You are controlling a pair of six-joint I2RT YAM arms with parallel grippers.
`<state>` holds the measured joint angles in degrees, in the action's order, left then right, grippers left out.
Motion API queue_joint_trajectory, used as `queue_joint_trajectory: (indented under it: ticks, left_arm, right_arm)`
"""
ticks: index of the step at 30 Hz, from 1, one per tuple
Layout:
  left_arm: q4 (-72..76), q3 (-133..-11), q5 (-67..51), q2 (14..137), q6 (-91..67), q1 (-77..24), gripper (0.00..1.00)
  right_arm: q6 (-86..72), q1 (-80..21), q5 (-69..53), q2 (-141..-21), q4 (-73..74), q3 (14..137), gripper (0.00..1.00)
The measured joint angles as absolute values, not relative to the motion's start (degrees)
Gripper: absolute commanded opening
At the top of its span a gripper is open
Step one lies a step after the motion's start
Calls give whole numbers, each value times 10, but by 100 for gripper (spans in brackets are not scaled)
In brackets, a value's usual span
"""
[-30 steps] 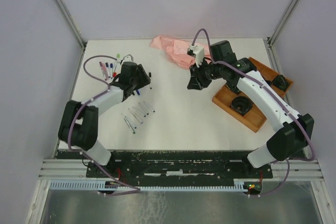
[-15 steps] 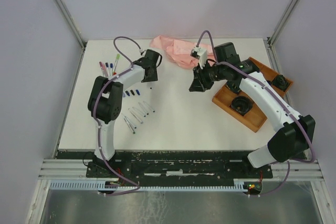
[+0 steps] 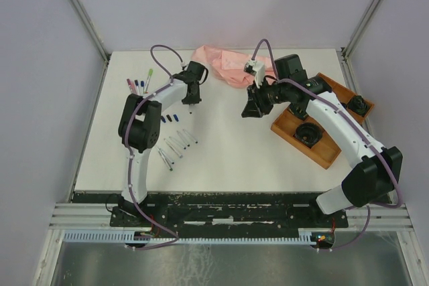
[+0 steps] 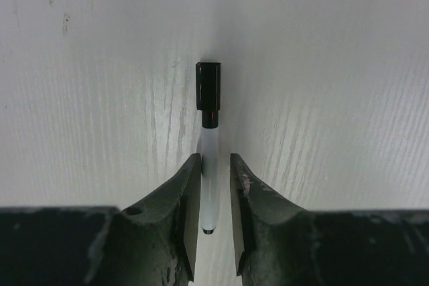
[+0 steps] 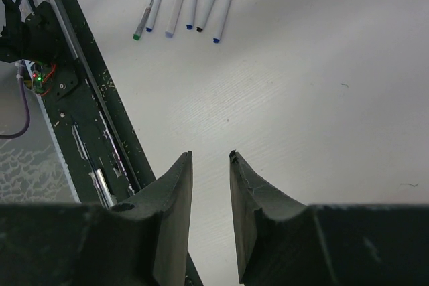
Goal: Open the pen caps
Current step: Pick up the pen from the center of the board.
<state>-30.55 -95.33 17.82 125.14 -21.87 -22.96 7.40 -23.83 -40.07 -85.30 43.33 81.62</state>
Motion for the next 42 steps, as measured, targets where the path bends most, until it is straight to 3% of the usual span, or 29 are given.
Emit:
queue_joint_trajectory:
  ticks: [5,13,19,27,35,42]
  left_arm:
    - [-312,-954,174,1255,-218,-230,24]
    - [-311,-955,166,1257,-216,-230,3]
    - [-295,-929,157,1240,-215,-230,3]
    - [-182,-729,89,1040,-216,-263,3]
    - [144,-443,-50,754,-245,-333,3]
    - [397,-280,-70,636,-324,-367,3]
  right_arm:
    - [74,-237,-405,-853,433,816,36]
    - [72,-231,-425,-853,431,814,36]
    - [63,-227,-467,-853,413,794,36]
    - [-18,-213,-560,-834,325,740,36]
    - [-203,-201,-649,-810,107,660,39]
    - [-311,-201,-672,-806,-21,625,47]
